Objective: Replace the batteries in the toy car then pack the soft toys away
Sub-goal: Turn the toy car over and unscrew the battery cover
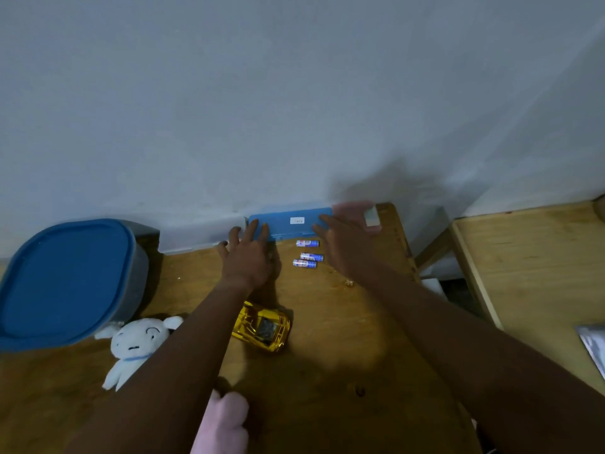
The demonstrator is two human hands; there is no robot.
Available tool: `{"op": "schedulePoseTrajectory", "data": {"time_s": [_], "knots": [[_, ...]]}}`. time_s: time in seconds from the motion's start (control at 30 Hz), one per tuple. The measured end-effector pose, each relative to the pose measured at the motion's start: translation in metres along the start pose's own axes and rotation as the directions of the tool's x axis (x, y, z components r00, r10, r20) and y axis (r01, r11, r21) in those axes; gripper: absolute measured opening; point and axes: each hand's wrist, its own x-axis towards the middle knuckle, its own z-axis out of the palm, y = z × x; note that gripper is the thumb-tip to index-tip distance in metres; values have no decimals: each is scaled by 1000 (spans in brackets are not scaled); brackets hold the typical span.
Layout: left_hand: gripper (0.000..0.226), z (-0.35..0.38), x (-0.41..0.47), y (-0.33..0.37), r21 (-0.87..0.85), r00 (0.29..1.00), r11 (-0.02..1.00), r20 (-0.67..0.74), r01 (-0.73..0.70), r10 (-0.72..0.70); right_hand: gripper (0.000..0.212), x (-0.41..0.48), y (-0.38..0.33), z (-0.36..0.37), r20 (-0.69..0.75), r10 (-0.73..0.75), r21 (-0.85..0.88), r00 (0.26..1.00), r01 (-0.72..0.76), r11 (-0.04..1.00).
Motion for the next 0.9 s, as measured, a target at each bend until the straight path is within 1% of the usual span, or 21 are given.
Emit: {"op": "schedulePoseTrajectory", "data": {"time_s": [0.07,0.13,0.23,0.37,0.43,0.5,0.6,0.67,0.73,0.8,0.87,0.9], "knots": [[71,0,-3,-3,-72,1000,997,-11,-3,3,51,1,-1,1,22,17,-11,1000,-17,1000],[74,0,-12,-9,-143,999,990,-40,-4,-2,57,1,-4,0,87,35,-27,996,-33,999],[71,-2,-29,-20,-175,997,984,-78,3,-17,64,-6,-12,-4,99,57,-28,993,-54,998],[52,-4,-48,-35,-302,988,952,-126,46,-88,55,-17,-31,-3,35,46,49,998,-47,998],[47,-6,-57,-44,-349,982,935,-140,70,-125,47,-18,-44,-3,11,31,144,999,-32,989],[46,-8,-63,-57,-367,976,925,-147,94,-158,41,-16,-60,-2,-19,-8,201,1000,12,980],[52,-13,-62,-79,-381,959,907,-142,177,-247,40,1,-88,-2,-1,-103,236,995,101,967],[55,-13,-56,-95,-456,927,857,-155,239,-341,39,18,-109,1,-14,-167,226,986,166,960],[59,-8,-46,-110,-552,887,786,-167,278,-431,37,38,-130,7,-14,-235,196,972,233,953],[67,-1,-36,-119,-611,874,744,-167,271,-456,38,61,-149,15,-6,-284,162,959,282,946],[81,1,-23,-126,-660,875,705,-149,259,-460,39,82,-166,22,-15,-306,133,952,305,943],[83,0,-18,-129,-689,869,675,-135,263,-477,39,91,-173,25,-10,-311,113,950,310,944]]}}
